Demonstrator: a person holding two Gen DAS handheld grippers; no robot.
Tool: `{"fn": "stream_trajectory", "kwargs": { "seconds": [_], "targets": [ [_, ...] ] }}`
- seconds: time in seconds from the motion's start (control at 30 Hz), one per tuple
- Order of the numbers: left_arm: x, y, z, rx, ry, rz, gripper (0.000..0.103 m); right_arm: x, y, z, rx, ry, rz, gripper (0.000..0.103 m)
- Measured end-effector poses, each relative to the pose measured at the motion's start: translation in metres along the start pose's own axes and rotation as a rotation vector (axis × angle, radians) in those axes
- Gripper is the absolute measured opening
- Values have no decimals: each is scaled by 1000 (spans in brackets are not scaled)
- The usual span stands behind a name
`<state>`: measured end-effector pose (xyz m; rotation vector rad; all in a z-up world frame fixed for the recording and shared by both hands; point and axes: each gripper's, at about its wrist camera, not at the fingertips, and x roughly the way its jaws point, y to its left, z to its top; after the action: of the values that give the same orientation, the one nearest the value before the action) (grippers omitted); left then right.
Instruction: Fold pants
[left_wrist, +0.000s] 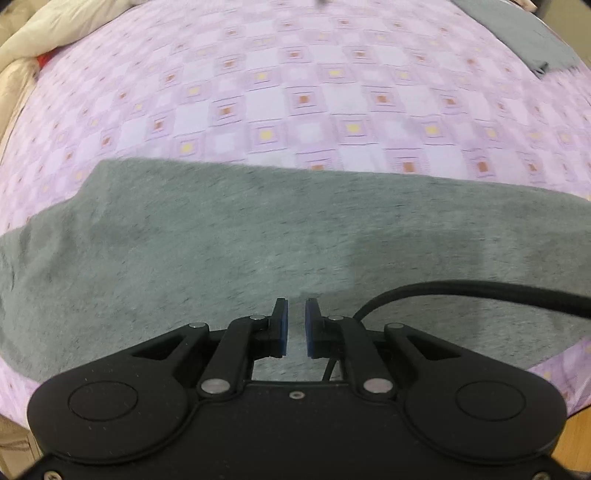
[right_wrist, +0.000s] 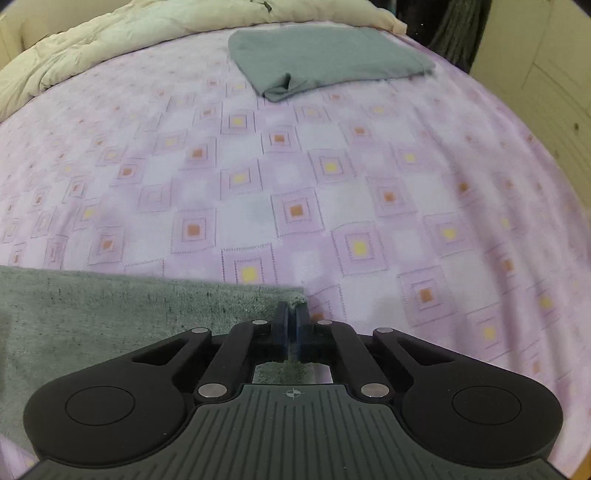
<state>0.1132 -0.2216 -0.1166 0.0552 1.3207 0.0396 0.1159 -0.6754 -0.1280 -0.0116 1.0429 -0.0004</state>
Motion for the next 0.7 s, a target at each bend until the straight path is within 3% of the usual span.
{"fn": "stream_trajectory", "kwargs": {
  "seconds": [0.07, 0.1, 0.13, 0.17, 0.33, 0.53, 0.7],
  "targets": [
    [-1, -9, 3, 16, -11, -10, 14, -11, -9, -1, 89, -40, 55, 9],
    [-1, -12, 5, 23, -13, -20, 14, -20, -18, -4, 162, -60, 88, 18],
    [-1, -16, 6, 31, -15, -30, 14, -28, -26, -7, 215, -72, 116, 35],
    [-1, -20, 7, 40, -18, -38, 14, -35, -35, -14, 266, -76, 153, 40],
    [12, -40, 5, 92, 11, -70, 14, -52, -58, -48, 354, -4, 254, 57],
    [32, -50, 0, 116, 72, -58, 14, -41, -65, -68, 391, 86, 303, 59],
    [36, -48, 2, 120, 83, -55, 14, -13, -52, -48, 359, 106, 373, 62]
  ]
}}
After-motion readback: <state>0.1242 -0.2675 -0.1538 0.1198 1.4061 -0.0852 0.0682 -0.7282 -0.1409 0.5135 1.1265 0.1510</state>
